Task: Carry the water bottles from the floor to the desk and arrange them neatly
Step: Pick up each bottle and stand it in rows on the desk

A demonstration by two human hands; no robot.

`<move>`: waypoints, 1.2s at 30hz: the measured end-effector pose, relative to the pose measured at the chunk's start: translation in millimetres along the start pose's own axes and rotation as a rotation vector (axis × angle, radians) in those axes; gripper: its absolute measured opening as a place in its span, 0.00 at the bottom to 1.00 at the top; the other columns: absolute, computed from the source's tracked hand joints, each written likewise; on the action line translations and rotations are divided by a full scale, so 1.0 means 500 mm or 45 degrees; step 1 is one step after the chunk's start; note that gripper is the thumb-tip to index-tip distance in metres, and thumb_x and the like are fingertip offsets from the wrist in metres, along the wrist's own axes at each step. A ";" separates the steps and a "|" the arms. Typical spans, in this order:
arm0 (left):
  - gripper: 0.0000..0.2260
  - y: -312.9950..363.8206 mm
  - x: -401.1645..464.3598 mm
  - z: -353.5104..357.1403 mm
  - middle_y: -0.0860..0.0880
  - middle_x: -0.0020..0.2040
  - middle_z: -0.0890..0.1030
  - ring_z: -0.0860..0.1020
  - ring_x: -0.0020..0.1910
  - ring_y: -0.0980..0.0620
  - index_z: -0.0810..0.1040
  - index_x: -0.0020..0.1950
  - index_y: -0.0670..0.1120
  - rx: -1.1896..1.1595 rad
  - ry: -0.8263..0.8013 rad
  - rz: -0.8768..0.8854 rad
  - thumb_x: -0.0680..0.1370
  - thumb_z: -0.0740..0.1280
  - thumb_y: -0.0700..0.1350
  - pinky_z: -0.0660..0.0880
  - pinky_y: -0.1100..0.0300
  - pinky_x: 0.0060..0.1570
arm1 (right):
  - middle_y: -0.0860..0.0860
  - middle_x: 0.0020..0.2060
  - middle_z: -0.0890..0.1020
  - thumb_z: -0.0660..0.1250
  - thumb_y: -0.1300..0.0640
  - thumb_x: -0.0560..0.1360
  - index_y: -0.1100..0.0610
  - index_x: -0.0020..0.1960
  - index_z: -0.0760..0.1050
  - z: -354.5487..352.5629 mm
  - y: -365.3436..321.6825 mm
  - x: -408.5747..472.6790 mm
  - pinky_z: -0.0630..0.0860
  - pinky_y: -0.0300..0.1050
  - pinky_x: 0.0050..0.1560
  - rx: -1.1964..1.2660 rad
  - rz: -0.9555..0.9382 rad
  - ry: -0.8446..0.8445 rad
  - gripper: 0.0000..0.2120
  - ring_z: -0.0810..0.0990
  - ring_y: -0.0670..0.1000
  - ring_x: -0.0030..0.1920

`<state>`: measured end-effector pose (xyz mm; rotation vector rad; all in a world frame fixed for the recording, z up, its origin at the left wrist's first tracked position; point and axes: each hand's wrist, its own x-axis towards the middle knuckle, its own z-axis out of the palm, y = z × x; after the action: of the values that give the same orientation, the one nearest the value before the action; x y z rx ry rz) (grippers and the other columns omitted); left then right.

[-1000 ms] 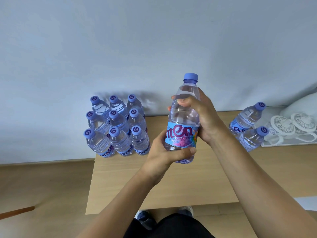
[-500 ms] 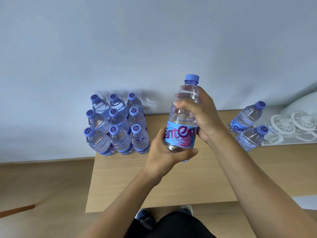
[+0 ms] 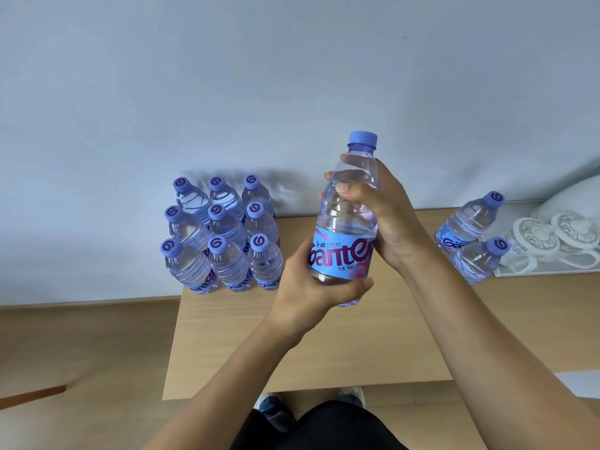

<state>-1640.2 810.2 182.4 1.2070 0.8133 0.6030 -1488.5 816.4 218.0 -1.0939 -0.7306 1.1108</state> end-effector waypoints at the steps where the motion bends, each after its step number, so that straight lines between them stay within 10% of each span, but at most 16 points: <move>1: 0.23 -0.001 0.001 0.001 0.48 0.41 0.84 0.82 0.37 0.53 0.77 0.53 0.42 0.034 0.047 0.026 0.62 0.81 0.34 0.80 0.60 0.37 | 0.53 0.45 0.81 0.73 0.59 0.68 0.56 0.56 0.74 0.004 0.000 -0.002 0.80 0.50 0.44 -0.036 -0.020 0.031 0.18 0.82 0.55 0.45; 24: 0.29 -0.023 -0.011 -0.017 0.43 0.46 0.84 0.83 0.44 0.46 0.77 0.56 0.40 -0.036 -0.094 -0.085 0.59 0.80 0.44 0.81 0.51 0.45 | 0.55 0.49 0.82 0.71 0.63 0.65 0.55 0.58 0.75 -0.007 0.019 -0.003 0.79 0.57 0.51 0.077 0.122 -0.122 0.22 0.83 0.60 0.47; 36: 0.25 -0.084 0.023 -0.044 0.43 0.50 0.83 0.83 0.44 0.48 0.73 0.60 0.42 0.179 0.008 -0.096 0.67 0.79 0.35 0.81 0.56 0.42 | 0.48 0.50 0.85 0.77 0.61 0.69 0.57 0.58 0.76 -0.037 0.054 -0.015 0.80 0.44 0.49 -0.324 0.147 -0.088 0.19 0.85 0.49 0.50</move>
<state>-1651.7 820.6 136.2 1.2965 0.9145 0.4944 -1483.3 805.0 187.1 -1.3315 -0.8902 1.1797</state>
